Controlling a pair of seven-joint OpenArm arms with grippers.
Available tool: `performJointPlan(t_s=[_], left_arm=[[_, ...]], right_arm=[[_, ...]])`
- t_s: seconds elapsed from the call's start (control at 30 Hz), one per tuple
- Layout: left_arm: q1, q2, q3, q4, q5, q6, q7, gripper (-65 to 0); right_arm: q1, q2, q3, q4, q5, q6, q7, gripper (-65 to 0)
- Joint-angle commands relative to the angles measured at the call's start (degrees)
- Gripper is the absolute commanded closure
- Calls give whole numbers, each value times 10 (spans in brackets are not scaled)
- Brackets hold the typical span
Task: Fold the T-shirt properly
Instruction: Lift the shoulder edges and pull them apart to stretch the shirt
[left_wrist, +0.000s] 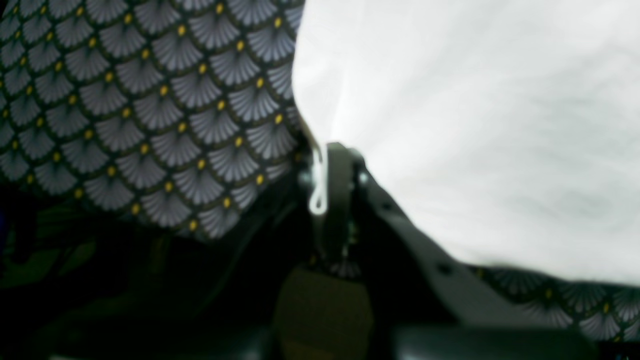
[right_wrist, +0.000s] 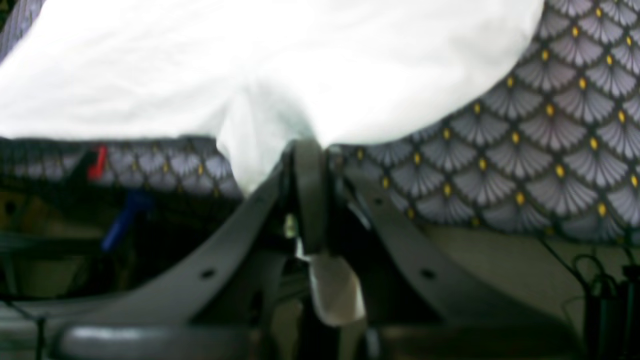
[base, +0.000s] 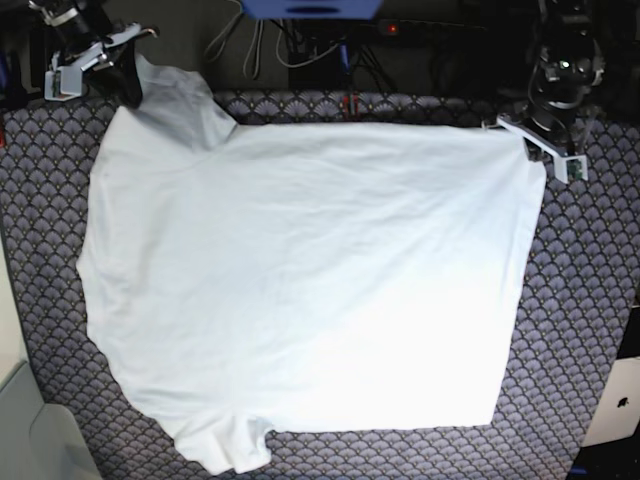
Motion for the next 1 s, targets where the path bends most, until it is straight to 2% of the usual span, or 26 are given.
performJointPlan(t_s=[0.0, 0.17, 0.43, 0.57, 0.7, 0.87, 0.97], left_arm=[[1, -5, -4, 18, 5, 3, -6, -6], [9, -5, -40, 23, 1, 2, -1, -6], [-5, -5, -42, 23, 5, 2, -1, -6], [-31, -4, -40, 18, 6, 2, -1, -6], [-64, -4, -39, 16, 6, 3, 2, -5], [-133, -5, -39, 9, 6, 3, 80, -5], [-176, -5, -39, -14, 6, 3, 106, -5]], right_arm=[[-11, 5, 5, 10, 9, 7, 31, 0], [-38, 10, 5, 10, 9, 7, 100, 0], [-11, 12, 6, 10, 8, 7, 105, 0], [24, 16, 15, 10, -22, 7, 102, 0], [74, 17, 16, 10, -60, 7, 58, 0], [140, 20, 16, 5, -64, 7, -6, 0], [176, 30, 16, 5, -64, 7, -44, 0]])
